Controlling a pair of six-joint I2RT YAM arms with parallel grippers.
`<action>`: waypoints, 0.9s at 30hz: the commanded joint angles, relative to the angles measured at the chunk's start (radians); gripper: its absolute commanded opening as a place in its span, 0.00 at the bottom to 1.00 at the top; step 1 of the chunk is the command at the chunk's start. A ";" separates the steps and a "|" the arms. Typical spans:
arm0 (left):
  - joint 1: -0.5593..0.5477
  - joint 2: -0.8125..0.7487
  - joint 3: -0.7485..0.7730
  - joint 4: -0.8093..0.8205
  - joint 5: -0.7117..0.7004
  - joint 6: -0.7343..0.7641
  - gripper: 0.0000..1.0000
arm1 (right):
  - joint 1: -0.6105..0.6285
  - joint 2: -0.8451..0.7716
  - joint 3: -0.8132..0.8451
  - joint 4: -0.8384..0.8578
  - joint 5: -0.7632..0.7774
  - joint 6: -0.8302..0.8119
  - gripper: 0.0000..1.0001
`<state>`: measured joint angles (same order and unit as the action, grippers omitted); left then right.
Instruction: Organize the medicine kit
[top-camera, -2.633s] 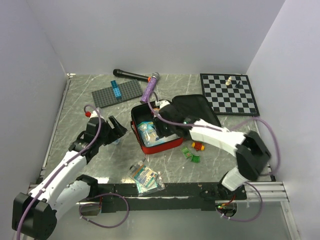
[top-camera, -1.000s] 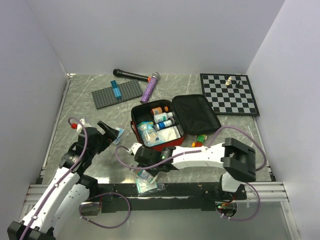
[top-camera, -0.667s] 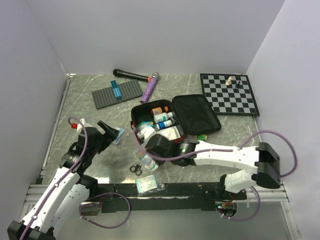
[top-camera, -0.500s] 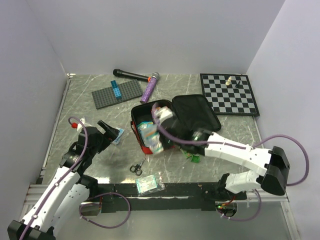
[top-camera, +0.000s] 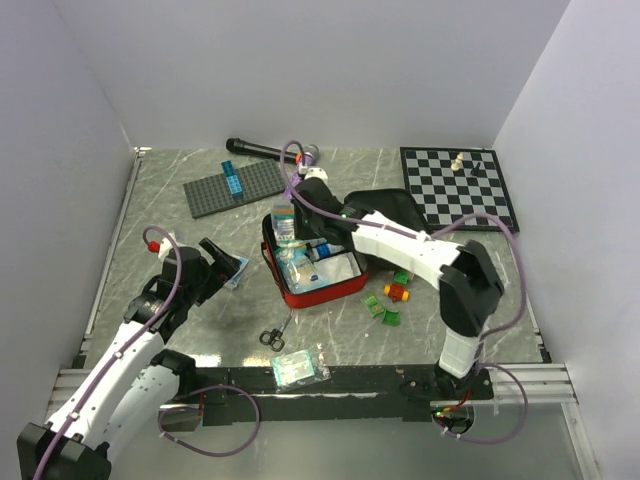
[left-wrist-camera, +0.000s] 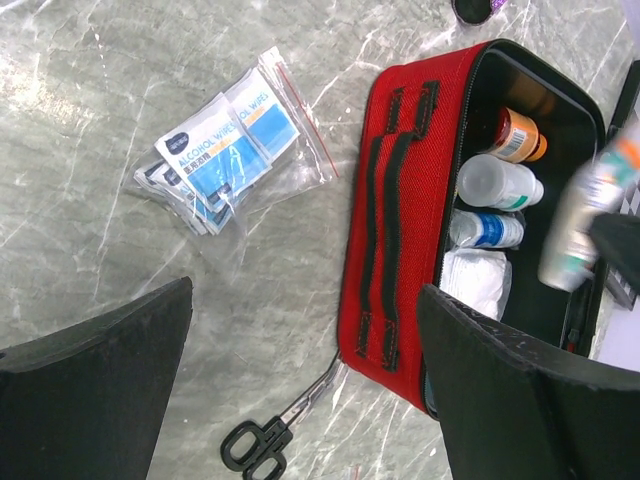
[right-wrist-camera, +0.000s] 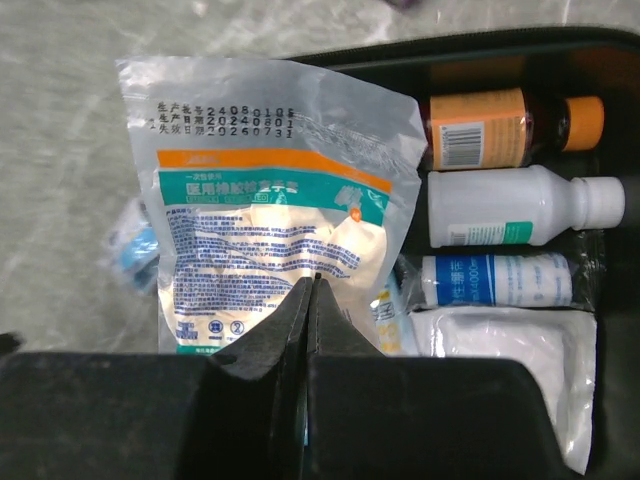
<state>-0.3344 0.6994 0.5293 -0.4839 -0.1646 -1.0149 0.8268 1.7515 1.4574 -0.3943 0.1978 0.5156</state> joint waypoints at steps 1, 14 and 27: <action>0.006 -0.005 0.031 -0.004 -0.004 0.016 0.98 | -0.015 0.066 0.061 -0.003 0.038 -0.025 0.00; 0.006 0.051 0.015 0.033 0.020 0.029 0.98 | -0.040 0.238 0.142 0.012 0.034 -0.068 0.00; 0.006 0.057 -0.003 0.045 0.023 0.032 0.98 | -0.046 0.372 0.250 -0.015 0.012 -0.146 0.00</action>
<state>-0.3325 0.7506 0.5266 -0.4740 -0.1535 -1.0065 0.7872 2.1078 1.6466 -0.4129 0.2153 0.4072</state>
